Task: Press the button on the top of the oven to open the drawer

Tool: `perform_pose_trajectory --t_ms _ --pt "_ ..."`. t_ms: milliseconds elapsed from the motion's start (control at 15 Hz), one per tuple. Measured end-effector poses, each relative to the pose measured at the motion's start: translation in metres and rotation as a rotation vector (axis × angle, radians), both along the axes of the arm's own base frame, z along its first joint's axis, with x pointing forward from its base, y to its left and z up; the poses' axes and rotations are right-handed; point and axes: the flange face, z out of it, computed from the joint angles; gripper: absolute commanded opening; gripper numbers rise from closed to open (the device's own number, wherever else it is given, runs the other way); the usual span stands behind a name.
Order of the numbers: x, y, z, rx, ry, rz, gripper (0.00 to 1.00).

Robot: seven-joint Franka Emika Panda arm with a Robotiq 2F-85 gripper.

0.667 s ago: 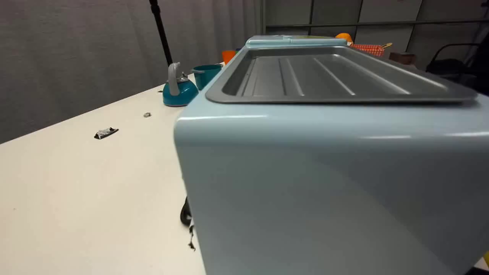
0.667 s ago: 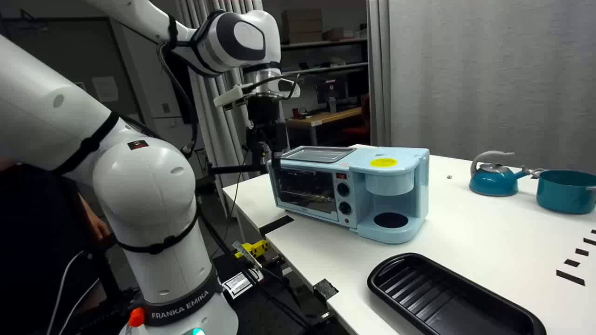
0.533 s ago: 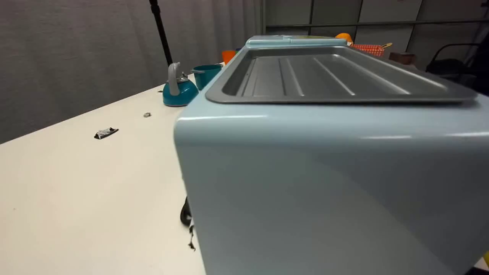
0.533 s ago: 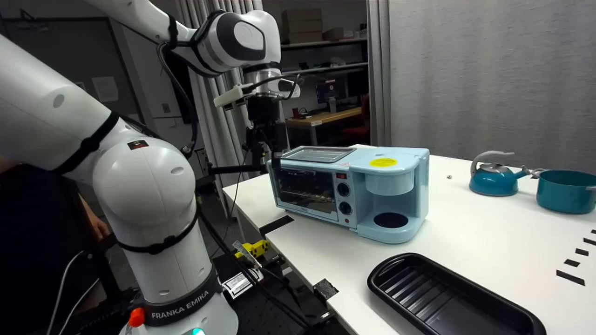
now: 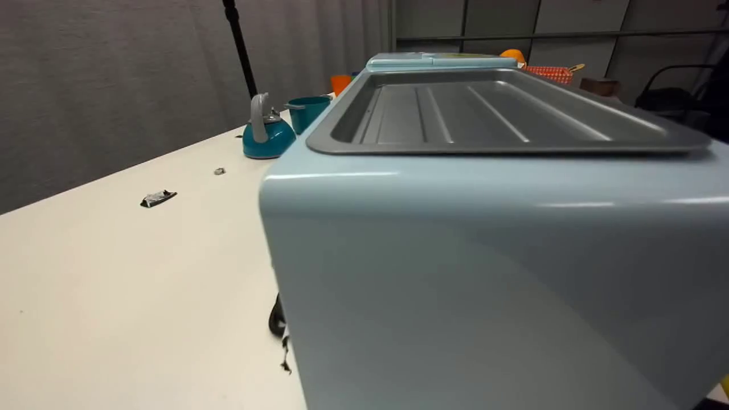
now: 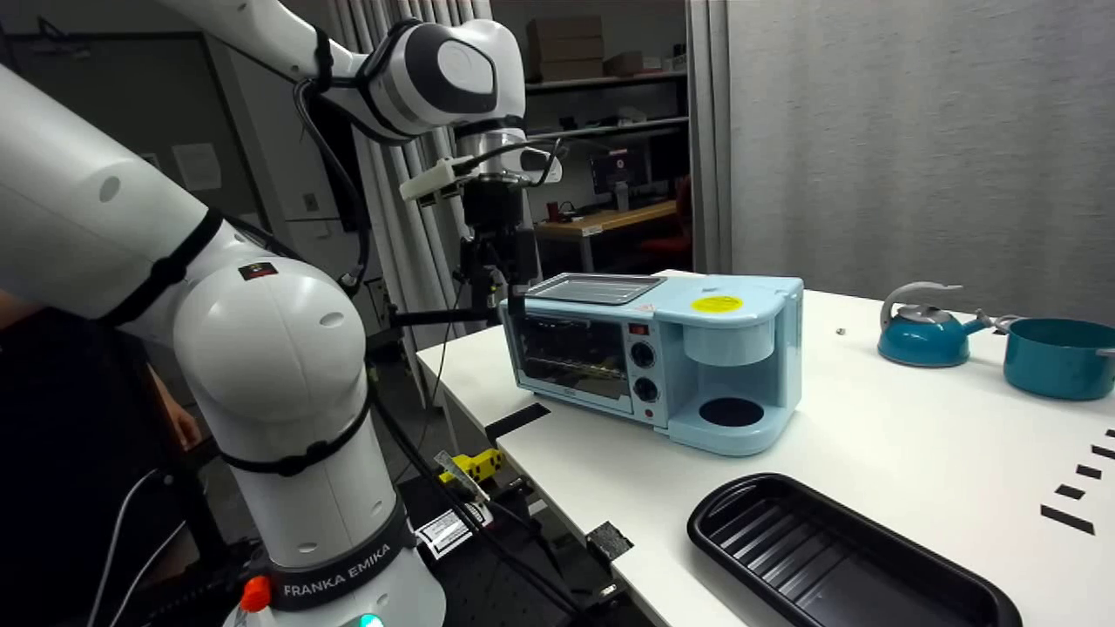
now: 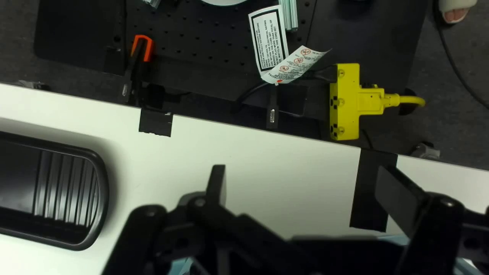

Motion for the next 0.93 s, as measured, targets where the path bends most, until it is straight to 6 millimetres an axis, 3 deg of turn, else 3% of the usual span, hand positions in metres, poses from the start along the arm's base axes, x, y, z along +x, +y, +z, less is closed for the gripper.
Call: perform_pose_trajectory --t_ms 600,933 --pt "0.001 -0.003 0.0 0.004 0.002 -0.007 1.0" --pt "0.012 -0.023 0.003 0.008 -0.005 -0.049 1.0"
